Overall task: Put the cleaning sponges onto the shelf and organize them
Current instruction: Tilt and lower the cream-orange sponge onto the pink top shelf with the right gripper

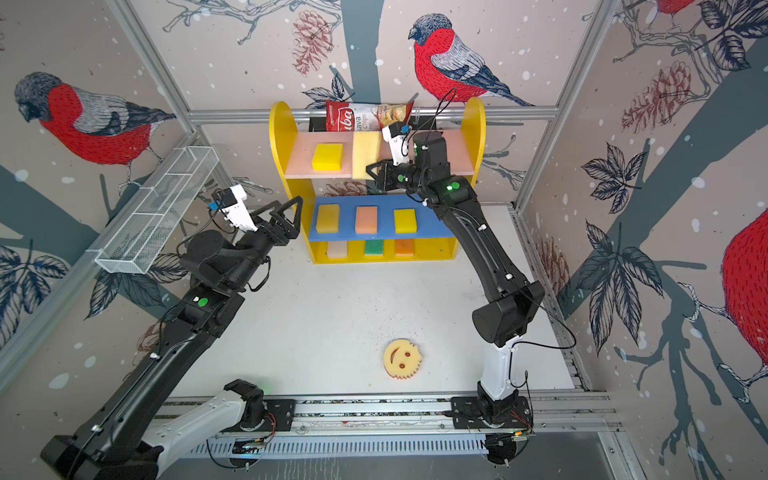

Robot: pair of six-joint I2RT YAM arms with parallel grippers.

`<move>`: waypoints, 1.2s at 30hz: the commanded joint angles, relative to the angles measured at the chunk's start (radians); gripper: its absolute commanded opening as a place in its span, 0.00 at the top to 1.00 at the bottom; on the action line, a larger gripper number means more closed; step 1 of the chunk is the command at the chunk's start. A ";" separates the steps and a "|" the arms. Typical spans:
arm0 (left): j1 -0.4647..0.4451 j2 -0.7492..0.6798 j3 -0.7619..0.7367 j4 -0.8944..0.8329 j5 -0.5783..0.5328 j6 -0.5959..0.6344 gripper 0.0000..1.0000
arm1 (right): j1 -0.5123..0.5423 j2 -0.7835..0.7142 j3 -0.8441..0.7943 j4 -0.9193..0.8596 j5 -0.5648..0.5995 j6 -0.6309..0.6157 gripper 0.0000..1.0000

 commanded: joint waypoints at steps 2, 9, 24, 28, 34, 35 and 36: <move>0.002 -0.001 0.014 0.002 0.022 -0.010 0.11 | -0.004 0.026 0.053 -0.005 0.004 -0.037 1.00; 0.001 -0.007 0.014 -0.012 0.016 -0.012 0.11 | -0.007 0.080 0.108 -0.047 0.006 -0.055 1.00; 0.001 -0.013 0.011 -0.020 0.011 -0.026 0.11 | -0.025 0.130 0.141 -0.047 0.028 -0.055 1.00; 0.002 -0.008 0.013 -0.018 0.015 -0.033 0.11 | -0.034 0.137 0.141 -0.035 0.008 -0.044 0.99; 0.002 -0.001 0.011 -0.019 0.022 -0.040 0.12 | -0.036 0.151 0.145 -0.014 -0.018 -0.039 0.96; 0.002 -0.001 0.011 -0.020 0.022 -0.042 0.12 | -0.038 0.154 0.145 -0.015 -0.016 -0.040 0.95; 0.002 -0.002 0.011 -0.020 0.021 -0.042 0.12 | -0.037 0.156 0.146 -0.015 -0.012 -0.042 0.93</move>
